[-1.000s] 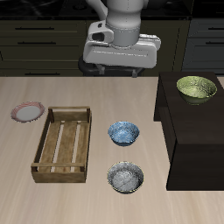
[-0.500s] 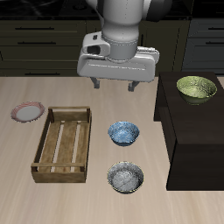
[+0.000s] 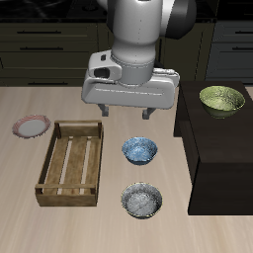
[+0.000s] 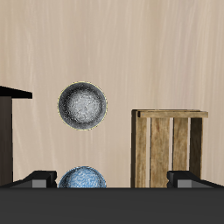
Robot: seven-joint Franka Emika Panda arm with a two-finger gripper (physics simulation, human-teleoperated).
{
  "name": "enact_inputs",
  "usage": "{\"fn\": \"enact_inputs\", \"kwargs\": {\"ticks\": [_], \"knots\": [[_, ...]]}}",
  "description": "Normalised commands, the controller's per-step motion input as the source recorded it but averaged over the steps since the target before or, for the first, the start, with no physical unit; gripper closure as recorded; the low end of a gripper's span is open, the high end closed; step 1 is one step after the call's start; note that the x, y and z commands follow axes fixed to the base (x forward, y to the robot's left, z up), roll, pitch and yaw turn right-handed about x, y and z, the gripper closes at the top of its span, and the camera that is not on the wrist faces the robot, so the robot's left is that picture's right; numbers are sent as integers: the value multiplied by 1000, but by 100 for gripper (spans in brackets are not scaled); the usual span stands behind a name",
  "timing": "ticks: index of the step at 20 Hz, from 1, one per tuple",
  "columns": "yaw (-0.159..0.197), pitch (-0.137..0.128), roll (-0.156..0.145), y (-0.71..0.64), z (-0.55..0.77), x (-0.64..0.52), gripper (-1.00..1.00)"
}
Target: Place the black bowl on the plate
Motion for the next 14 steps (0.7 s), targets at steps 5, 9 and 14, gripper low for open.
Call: {"fn": "enact_inputs", "kwargs": {"ticks": [5,9,14], "knots": [[50,24,9,31,-61,380,-100],[53,18,10,10,-95,287,-100],[43,20,-6,-37,-247,398,-100]]}}
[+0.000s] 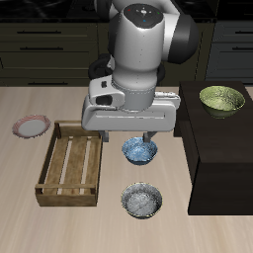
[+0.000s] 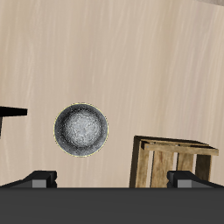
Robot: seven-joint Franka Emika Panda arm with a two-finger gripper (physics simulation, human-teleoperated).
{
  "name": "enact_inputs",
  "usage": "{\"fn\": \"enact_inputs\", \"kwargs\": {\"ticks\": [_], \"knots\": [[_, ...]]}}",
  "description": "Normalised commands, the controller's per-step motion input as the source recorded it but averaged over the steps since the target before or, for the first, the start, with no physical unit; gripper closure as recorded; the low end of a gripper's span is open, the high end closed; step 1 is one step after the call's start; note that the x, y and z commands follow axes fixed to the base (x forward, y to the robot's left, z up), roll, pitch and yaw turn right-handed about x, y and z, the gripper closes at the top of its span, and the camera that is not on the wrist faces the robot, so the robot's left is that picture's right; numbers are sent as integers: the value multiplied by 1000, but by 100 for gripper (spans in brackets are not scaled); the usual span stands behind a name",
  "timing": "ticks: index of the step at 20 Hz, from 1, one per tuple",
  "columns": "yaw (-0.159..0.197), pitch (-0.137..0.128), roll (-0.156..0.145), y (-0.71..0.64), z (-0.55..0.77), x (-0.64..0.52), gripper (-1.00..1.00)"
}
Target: Place the black bowl on the plate
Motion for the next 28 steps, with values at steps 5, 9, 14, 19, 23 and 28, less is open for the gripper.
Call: {"fn": "enact_inputs", "kwargs": {"ticks": [5,9,14,19,23,28], "knots": [[44,20,-4,-10,-145,228,-100],[46,6,-16,21,-141,210,-100],[73,20,24,173,-282,140,-100],[63,22,9,9,-186,133,-100],[14,44,-10,11,-279,119,-100],[25,30,4,35,-281,110,-100]]}}
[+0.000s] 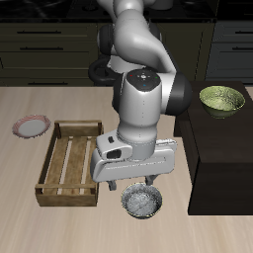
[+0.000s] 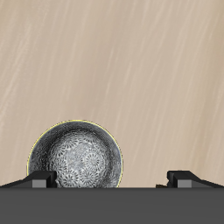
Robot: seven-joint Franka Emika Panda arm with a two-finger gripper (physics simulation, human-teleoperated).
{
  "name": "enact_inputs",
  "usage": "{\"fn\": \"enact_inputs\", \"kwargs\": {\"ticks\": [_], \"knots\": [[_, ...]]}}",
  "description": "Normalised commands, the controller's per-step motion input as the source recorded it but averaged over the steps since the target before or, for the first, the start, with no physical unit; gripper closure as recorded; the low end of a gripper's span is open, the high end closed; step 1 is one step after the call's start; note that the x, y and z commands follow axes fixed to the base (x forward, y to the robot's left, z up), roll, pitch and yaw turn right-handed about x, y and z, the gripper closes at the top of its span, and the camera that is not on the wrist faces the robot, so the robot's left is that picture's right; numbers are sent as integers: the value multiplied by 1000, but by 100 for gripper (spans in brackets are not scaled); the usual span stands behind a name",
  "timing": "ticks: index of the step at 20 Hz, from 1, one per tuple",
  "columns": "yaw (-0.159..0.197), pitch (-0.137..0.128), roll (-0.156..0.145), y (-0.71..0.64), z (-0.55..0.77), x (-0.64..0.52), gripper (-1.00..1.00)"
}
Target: Place the black bowl on the plate
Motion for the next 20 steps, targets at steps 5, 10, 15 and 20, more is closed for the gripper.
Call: {"fn": "enact_inputs", "kwargs": {"ticks": [5,10,15,20], "knots": [[27,30,-24,-50,-230,114,-100],[6,30,-15,-60,-182,83,-100],[23,50,-13,-18,-326,99,-100],[1,73,20,151,-475,47,-100]]}}
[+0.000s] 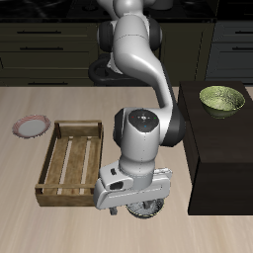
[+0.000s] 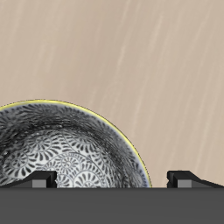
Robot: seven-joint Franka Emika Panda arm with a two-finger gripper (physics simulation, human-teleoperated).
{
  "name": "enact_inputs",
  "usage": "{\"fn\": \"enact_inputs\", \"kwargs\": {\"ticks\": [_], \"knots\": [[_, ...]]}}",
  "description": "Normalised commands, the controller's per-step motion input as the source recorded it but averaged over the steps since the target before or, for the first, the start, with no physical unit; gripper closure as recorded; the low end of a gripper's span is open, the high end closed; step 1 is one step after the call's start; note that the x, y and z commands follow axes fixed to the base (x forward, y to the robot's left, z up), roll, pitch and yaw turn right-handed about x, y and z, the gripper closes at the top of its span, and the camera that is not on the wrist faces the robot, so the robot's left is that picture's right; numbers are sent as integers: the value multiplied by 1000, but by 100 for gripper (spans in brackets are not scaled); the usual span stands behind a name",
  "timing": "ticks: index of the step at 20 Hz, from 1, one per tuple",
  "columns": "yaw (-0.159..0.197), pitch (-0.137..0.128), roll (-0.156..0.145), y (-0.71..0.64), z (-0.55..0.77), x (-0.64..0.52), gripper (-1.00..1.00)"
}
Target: Place the black bowl on the plate
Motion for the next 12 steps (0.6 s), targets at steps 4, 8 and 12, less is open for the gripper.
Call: {"fn": "enact_inputs", "kwargs": {"ticks": [4,8,12], "knots": [[-13,61,23,47,-361,-59,100],[-15,0,14,32,-31,-115,100],[-11,-11,57,141,53,-149,100]]}}
